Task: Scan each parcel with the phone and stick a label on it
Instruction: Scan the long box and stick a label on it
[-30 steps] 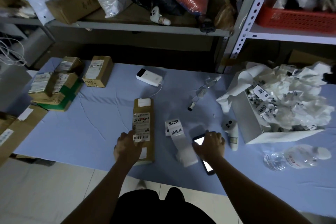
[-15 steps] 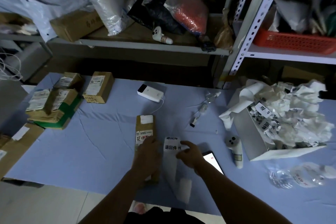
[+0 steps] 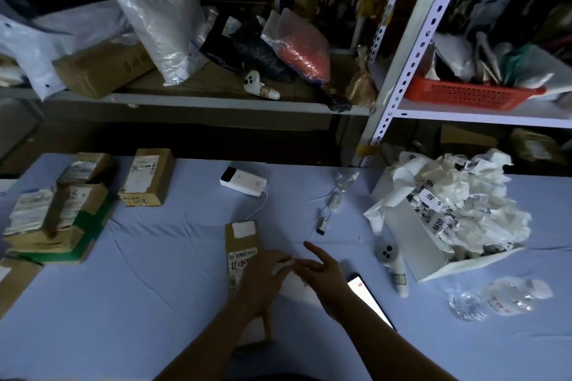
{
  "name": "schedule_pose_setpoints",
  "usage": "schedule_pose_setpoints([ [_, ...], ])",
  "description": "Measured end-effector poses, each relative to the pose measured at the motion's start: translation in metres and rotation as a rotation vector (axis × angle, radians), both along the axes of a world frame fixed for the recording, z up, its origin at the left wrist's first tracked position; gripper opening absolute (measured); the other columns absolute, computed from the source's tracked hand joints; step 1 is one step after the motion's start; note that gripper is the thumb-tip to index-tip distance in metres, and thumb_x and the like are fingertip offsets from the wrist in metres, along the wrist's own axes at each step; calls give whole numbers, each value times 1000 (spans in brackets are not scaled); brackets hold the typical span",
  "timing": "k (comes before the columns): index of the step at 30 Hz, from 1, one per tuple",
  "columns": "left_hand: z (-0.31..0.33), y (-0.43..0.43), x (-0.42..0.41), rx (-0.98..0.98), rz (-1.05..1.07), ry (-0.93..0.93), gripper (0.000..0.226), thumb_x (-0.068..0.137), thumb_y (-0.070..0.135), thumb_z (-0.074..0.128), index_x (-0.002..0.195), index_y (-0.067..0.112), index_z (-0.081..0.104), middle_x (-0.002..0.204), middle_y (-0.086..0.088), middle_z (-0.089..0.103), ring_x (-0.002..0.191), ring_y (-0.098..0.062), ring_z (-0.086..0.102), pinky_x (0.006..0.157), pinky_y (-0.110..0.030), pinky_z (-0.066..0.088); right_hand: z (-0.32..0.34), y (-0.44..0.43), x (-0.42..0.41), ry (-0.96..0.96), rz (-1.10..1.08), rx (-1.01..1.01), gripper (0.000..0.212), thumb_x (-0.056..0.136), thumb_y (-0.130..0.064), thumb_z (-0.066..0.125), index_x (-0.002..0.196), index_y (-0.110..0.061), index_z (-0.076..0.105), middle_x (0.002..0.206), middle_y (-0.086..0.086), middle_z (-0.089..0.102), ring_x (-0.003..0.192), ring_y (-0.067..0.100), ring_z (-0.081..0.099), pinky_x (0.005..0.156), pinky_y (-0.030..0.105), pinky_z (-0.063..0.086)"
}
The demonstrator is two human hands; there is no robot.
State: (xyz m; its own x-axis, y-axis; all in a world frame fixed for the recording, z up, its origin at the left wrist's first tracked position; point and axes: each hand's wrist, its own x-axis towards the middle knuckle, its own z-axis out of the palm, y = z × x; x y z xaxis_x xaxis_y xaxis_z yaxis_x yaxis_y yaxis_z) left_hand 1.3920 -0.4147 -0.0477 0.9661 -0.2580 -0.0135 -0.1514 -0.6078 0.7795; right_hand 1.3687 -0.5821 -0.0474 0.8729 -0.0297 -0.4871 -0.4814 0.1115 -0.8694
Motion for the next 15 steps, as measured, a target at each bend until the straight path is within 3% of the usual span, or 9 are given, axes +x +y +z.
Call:
schedule_pose_setpoints([
  [3,1,5,4,-23,10,61,18,98,31,61,110,26,73,104,15,69,89,12,56,81,-3,38,1,6,-1,-7,6,-27,53,91,-4,71,128,-40,54,108,1,78,102,16,73,82,27,56],
  [8,2,14,10,-77,20,123,21,95,27,68,111,17,75,104,6,74,95,-5,66,90,-23,52,7,19,0,-38,45,-83,51,94,1,64,132,-33,56,106,1,78,97,16,74,79,28,57],
  [13,3,25,8,-166,31,172,21,92,22,72,111,17,75,98,14,70,89,10,63,78,-10,49,16,25,-6,-77,127,-147,54,96,2,61,136,-33,54,110,-1,76,96,25,70,76,33,53],
  [15,4,28,6,-176,42,191,23,92,21,71,115,16,74,102,12,68,92,8,61,82,-18,53,18,27,-10,-84,164,-167,57,95,5,60,137,-34,54,114,-1,74,96,21,70,75,26,53],
])
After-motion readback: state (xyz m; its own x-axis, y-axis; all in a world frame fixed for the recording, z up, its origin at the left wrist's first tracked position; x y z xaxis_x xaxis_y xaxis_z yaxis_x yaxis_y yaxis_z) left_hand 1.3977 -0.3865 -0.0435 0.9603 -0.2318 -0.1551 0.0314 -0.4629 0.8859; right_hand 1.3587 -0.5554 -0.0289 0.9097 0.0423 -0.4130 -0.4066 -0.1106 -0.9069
